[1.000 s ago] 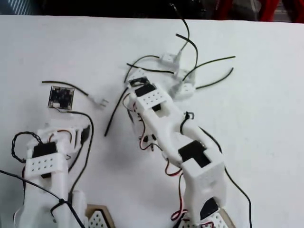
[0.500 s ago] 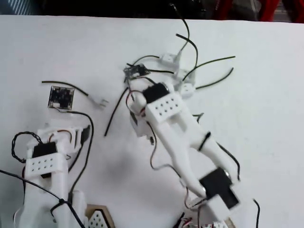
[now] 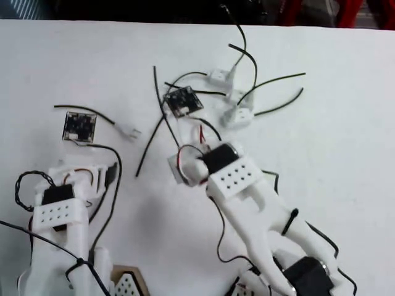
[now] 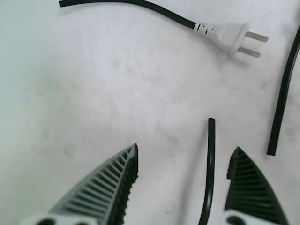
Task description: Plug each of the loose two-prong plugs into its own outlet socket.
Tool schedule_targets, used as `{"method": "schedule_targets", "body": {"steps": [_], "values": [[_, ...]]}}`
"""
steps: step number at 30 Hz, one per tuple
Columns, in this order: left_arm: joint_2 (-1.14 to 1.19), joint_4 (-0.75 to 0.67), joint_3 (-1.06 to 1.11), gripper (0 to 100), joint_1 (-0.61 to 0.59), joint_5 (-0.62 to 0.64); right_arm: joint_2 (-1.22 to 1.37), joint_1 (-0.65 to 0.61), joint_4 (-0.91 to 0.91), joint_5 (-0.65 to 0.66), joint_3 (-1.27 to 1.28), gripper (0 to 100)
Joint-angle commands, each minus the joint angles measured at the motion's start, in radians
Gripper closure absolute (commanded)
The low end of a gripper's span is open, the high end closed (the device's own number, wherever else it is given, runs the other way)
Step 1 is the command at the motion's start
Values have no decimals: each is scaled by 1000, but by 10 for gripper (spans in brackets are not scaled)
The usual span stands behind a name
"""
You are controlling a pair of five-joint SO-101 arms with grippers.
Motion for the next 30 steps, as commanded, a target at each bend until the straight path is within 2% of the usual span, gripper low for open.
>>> {"method": "schedule_targets", "body": {"steps": [1, 11, 15, 21, 30], "values": [[-30, -20, -6, 698, -5, 0, -84, -10, -139, 3, 78, 982], [-33, -20, -18, 698, -5, 9, -209, -5, -476, 3, 345, 982], [-33, -17, -81, 695, 10, 109, -228, -12, -552, 2, 399, 982], [-33, -12, -196, 695, 127, 192, -354, -15, -618, -68, 485, 982], [-33, -12, -308, 695, 292, 255, -621, -81, -624, -68, 621, 982]]}}
